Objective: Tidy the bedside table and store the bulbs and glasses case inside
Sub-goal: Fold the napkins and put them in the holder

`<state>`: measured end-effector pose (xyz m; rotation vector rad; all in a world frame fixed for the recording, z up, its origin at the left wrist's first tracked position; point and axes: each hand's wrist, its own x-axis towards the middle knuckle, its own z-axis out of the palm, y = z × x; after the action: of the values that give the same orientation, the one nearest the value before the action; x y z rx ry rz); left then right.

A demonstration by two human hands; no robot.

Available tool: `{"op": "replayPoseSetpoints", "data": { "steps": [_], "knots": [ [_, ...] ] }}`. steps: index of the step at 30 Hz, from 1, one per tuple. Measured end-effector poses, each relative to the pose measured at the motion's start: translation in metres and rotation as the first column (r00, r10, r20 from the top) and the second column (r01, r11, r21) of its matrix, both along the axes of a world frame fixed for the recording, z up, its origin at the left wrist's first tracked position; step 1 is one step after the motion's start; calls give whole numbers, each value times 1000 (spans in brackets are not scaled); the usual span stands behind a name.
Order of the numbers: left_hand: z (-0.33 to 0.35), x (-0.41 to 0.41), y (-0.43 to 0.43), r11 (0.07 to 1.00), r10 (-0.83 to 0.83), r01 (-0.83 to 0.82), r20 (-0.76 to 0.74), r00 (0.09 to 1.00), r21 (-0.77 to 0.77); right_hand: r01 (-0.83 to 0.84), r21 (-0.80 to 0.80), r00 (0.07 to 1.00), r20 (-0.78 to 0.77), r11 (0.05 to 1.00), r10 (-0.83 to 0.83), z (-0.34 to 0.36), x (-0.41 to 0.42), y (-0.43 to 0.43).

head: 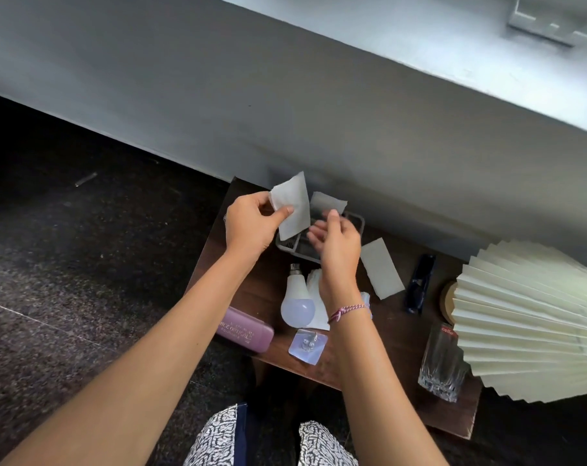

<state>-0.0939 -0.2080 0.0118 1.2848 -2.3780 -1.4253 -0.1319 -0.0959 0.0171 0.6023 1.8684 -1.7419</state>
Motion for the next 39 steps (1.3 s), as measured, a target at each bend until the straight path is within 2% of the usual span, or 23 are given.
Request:
{"op": "replayPoseSetpoints", "data": {
  "steps": [2, 4, 9, 16, 21, 28, 32, 39],
  "knots": [
    [1, 0, 4, 998, -11, 11, -3, 1000, -54, 4, -105, 992, 129, 994, 10, 1, 8, -5],
    [1, 0, 8, 999, -41, 41, -7, 999, -21, -6, -188, 979, 197, 982, 44, 2, 13, -12],
    [-1, 2, 17, 983, -122, 120, 11, 992, 141, -7, -260, 974, 216, 966, 65, 2, 10, -18],
    [-2, 6, 20, 955, -112, 107, 3, 994, 276, -5, -279, 968, 240, 960, 75, 1, 8, -19],
    [1, 9, 21, 958, -100, 103, -26, 995, 267, -42, -321, 967, 224, 946, 119, 0, 12, -19],
    [8, 11, 24, 944, -92, 102, -49, 995, 313, -2, -362, 964, 248, 932, 98, 9, 17, -21],
    [12, 14, 28, 952, -125, 142, -78, 989, 270, 5, -384, 961, 258, 923, 102, 12, 20, -22],
    [9, 16, 36, 950, -123, 131, -45, 991, 284, -22, -307, 958, 266, 951, 109, 9, 28, -19]
  ]
}}
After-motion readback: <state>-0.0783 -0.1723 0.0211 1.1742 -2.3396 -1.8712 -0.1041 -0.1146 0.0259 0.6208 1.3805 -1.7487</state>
